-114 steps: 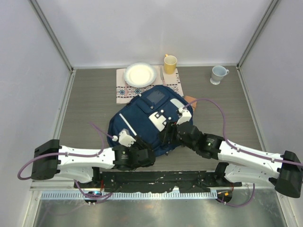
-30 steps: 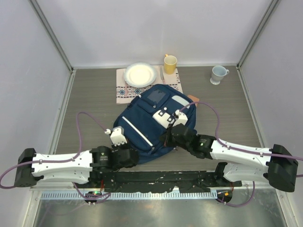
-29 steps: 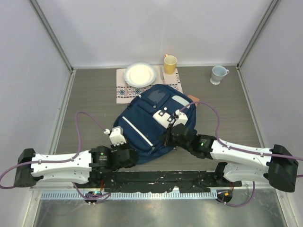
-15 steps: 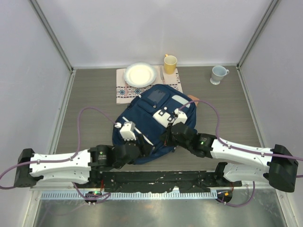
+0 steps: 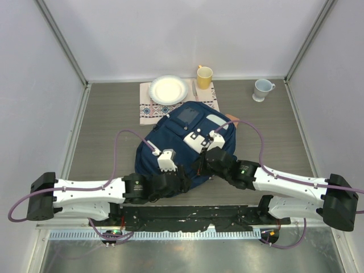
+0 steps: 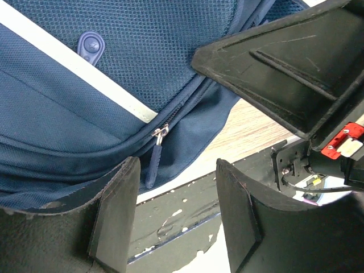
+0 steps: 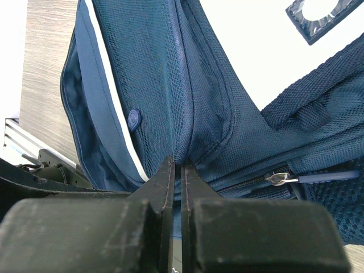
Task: Pack the student bag
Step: Unzip the student bag at the center of the board.
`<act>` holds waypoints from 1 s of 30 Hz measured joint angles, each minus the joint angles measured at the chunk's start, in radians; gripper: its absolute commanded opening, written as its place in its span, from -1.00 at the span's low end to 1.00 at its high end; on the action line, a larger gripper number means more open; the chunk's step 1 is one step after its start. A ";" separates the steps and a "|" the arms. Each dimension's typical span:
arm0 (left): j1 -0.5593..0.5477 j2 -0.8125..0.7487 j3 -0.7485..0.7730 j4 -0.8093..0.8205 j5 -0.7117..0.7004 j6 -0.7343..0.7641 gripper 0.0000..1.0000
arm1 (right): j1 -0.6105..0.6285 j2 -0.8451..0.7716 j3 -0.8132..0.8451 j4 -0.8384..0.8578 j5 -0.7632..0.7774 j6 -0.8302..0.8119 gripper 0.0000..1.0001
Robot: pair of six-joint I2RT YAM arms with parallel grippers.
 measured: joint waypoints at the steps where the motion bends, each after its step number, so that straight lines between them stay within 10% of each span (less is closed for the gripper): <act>1: 0.000 0.002 0.000 -0.004 -0.001 -0.002 0.18 | 0.000 0.000 0.000 0.000 0.000 0.000 -0.99; 30: 0.006 0.157 0.044 -0.023 -0.016 -0.050 -0.42 | 0.000 0.000 0.000 0.003 -0.010 -0.004 -0.98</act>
